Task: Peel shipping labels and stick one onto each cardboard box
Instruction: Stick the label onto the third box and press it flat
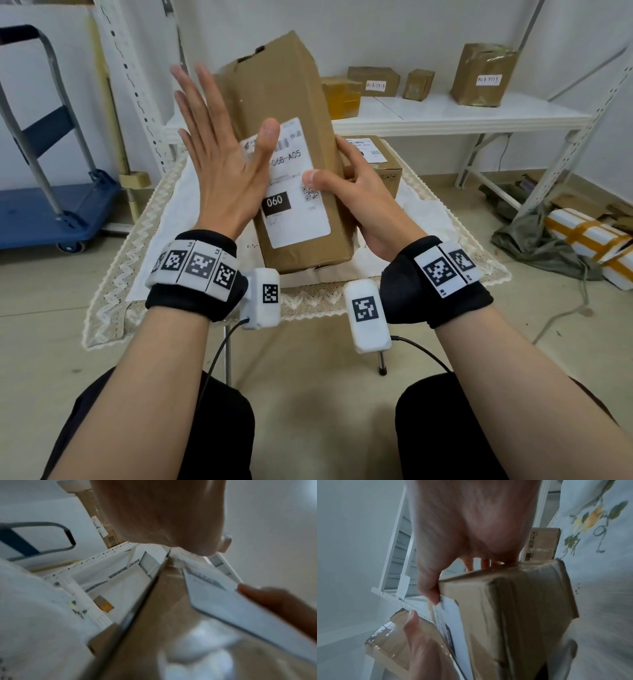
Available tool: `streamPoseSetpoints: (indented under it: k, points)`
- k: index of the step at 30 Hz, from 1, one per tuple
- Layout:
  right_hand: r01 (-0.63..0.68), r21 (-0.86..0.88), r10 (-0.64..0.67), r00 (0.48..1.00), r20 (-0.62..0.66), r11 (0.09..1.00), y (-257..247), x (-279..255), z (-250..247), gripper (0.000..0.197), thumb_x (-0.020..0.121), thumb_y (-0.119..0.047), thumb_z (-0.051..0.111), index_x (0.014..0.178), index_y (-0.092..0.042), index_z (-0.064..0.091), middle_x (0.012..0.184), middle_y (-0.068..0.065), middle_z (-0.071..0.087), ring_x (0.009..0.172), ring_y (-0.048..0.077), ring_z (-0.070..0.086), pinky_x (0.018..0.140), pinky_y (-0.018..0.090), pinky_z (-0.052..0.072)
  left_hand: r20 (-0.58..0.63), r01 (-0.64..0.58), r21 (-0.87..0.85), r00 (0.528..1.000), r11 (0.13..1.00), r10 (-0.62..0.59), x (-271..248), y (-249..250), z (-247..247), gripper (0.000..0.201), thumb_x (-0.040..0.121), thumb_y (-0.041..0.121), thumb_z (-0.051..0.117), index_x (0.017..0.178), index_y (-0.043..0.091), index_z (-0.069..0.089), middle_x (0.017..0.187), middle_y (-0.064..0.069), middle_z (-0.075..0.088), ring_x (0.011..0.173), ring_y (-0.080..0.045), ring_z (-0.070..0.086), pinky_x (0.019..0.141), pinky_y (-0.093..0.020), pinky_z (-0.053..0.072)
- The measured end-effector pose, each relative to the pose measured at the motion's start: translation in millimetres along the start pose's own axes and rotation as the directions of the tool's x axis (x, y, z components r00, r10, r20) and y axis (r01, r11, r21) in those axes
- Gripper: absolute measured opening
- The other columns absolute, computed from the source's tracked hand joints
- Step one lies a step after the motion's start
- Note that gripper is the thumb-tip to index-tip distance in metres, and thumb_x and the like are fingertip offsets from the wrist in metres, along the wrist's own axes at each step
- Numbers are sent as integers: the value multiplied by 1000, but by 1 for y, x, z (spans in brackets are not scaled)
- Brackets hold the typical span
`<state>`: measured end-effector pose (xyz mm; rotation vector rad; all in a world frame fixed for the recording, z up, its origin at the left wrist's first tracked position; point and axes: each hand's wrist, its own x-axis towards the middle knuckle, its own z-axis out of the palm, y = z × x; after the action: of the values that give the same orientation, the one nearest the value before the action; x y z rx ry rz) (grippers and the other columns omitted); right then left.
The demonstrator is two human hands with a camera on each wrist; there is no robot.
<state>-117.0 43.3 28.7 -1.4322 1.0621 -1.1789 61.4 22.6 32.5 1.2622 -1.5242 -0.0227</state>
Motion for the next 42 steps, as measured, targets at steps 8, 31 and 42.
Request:
streamPoseSetpoints:
  k: [8, 31, 42]
  points:
    - [-33, 208, 47, 997, -59, 978, -2, 7, -14, 80, 92, -20, 70, 157, -32, 26, 126, 5, 71, 108, 24, 72, 100, 47, 55, 416, 528, -363, 829, 768, -374, 2, 0, -2, 98, 92, 52, 65, 164, 24, 4, 127, 17, 65, 115, 5, 63, 105, -23, 43]
    - [288, -827, -488, 872, 18, 483, 11, 7, 0, 70, 103, -55, 20, 162, -29, -5, 170, 3, -18, 156, 27, -16, 124, 59, -4, 340, 542, -484, 840, 687, -423, -5, 28, -6, 69, 78, 37, 86, 137, 16, 56, 108, 1, 75, 86, -9, 76, 63, -24, 59]
    - [263, -746, -505, 856, -112, 611, 9, 13, -3, 73, 105, -56, 24, 162, -24, -8, 169, 4, -19, 157, 26, -11, 123, 57, -7, 313, 567, -450, 824, 690, -473, -5, 19, -5, 83, 67, 49, 89, 134, 18, 52, 116, 0, 72, 93, -8, 76, 79, -37, 64]
